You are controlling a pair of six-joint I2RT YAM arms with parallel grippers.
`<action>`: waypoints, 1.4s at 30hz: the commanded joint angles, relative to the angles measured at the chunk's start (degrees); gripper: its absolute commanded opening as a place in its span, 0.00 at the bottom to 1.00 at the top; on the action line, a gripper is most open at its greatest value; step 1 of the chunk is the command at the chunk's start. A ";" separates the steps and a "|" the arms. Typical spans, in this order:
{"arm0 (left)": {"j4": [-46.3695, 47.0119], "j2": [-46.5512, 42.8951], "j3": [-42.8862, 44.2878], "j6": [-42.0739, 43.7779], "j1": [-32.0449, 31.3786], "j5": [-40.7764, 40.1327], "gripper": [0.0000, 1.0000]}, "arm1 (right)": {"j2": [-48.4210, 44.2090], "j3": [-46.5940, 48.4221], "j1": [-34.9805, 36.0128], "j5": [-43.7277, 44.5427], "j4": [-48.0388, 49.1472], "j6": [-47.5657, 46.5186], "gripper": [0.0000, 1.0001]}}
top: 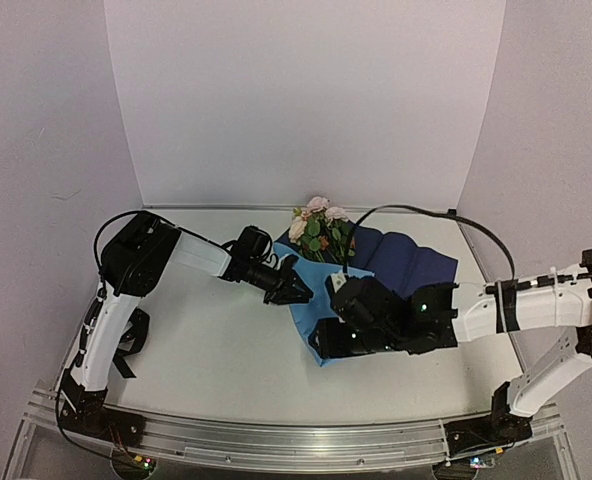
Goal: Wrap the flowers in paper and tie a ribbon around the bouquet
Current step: Fold the left corner of the flattened wrapping paper onto the 1/4-folded wrapping paper.
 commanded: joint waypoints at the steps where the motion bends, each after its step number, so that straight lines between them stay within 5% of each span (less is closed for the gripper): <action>1: -5.80 1.94 -0.55 1.51 1.62 -8.51 0.23 | 5.75 10.03 -4.97 -1.12 -3.26 -5.37 0.39; 8: -6.05 1.53 -0.46 1.80 1.62 -8.65 0.23 | 19.45 18.72 -9.93 -5.26 -2.34 -9.03 0.33; 16: -5.99 0.88 -0.93 2.33 1.61 -8.94 0.25 | 21.48 13.49 -10.75 -4.23 -0.81 -9.01 0.32; 29: -6.63 -5.20 0.68 5.83 1.48 -9.67 0.49 | 22.02 7.88 -11.04 0.01 -0.10 -8.53 0.32; 37: -1.48 -13.50 -5.80 2.28 0.94 -8.99 0.48 | 23.85 7.98 -10.96 -1.24 0.80 -8.10 0.32; 42: 4.39 -16.74 -12.67 -3.64 -1.10 -7.26 0.35 | 23.97 8.16 -10.98 -2.03 1.06 -7.43 0.31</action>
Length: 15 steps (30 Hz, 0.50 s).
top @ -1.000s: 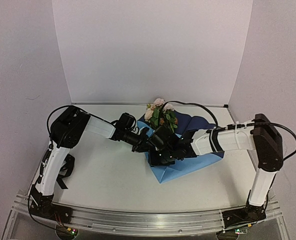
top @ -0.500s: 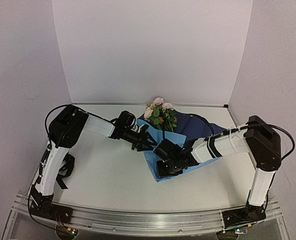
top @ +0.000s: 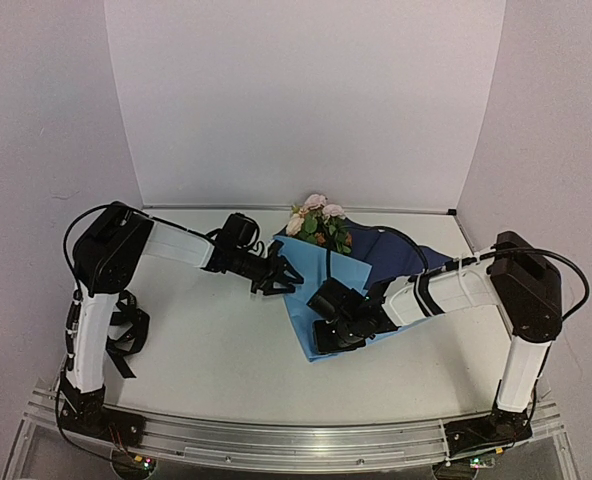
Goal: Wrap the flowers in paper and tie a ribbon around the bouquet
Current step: Fold the left corner of the flattened wrapping paper onto the 1/4-folded wrapping paper.
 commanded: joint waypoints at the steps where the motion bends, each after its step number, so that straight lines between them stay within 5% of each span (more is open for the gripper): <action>1: 8.78 -6.14 -7.20 -6.57 -2.27 0.93 0.32 | 0.83 -0.38 -0.04 -0.01 1.02 0.91 0.31; 10: 20.01 -6.63 -15.67 -12.35 -6.53 2.46 0.24 | 0.10 -1.81 -0.05 -1.50 2.99 2.38 0.30; 15: 16.20 -4.45 -15.35 -11.05 -6.82 0.41 0.22 | -1.09 -1.90 -0.05 -1.00 2.92 2.35 0.31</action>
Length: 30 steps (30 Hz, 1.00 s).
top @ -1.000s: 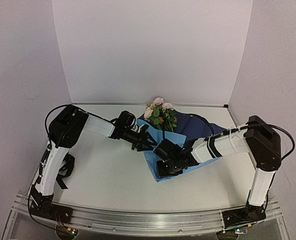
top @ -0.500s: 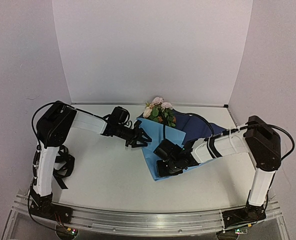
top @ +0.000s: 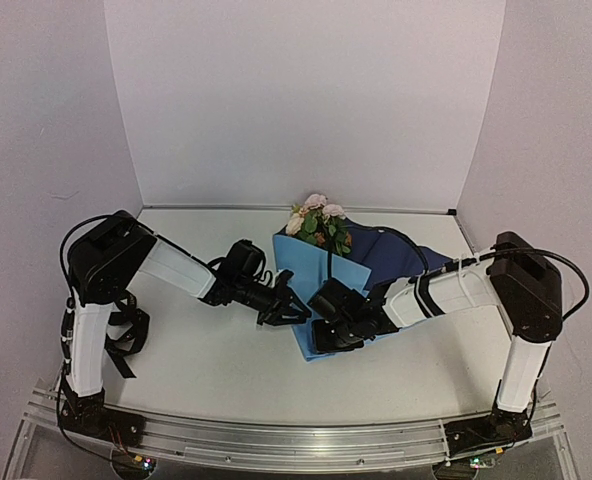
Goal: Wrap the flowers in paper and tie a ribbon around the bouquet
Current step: Fold the left corner of the flattened wrapping paper onto the 1/4-folded wrapping paper, then press the fold line at the center of the board.
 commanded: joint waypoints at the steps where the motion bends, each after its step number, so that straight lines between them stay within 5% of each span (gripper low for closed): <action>1: 0.43 1.10 0.63 0.36 0.35 -1.24 0.22 | -1.54 -0.91 0.00 -0.05 0.29 0.67 0.31; 12: -2.58 4.74 1.87 1.38 0.26 -1.55 0.21 | -6.31 5.73 2.95 4.31 -6.75 -3.44 0.44; 23: -3.54 4.48 2.07 1.90 0.28 -1.74 0.21 | -0.32 7.64 5.72 2.97 -7.92 -2.89 0.22; 30: -4.07 3.96 2.29 2.16 0.26 -2.15 0.21 | 0.49 7.11 5.75 2.47 -7.54 -2.65 0.17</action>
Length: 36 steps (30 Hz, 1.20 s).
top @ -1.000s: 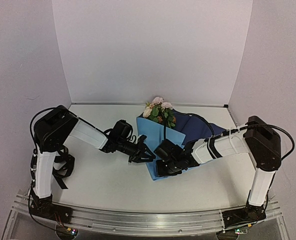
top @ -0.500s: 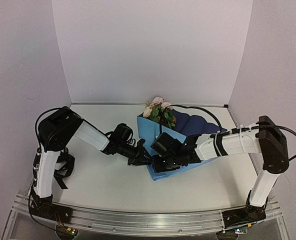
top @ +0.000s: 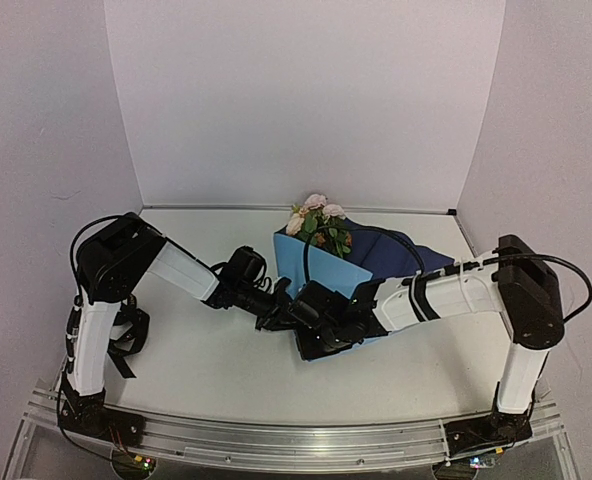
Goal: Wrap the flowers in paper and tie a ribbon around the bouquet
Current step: Press the fold line at the center of the board.
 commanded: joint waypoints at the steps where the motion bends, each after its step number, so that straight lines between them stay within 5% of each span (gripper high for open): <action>1: -2.96 0.37 1.43 1.42 -0.09 -2.00 0.21 | 0.44 0.19 -0.07 0.15 -0.11 0.42 0.16; 15: -4.20 -0.10 2.52 2.03 -0.07 -2.28 0.22 | 3.34 -0.34 1.19 -2.08 0.52 1.24 0.12; 36: -10.41 2.41 9.12 7.06 5.34 -3.55 0.22 | 6.94 1.42 2.10 -3.97 -2.81 1.87 0.21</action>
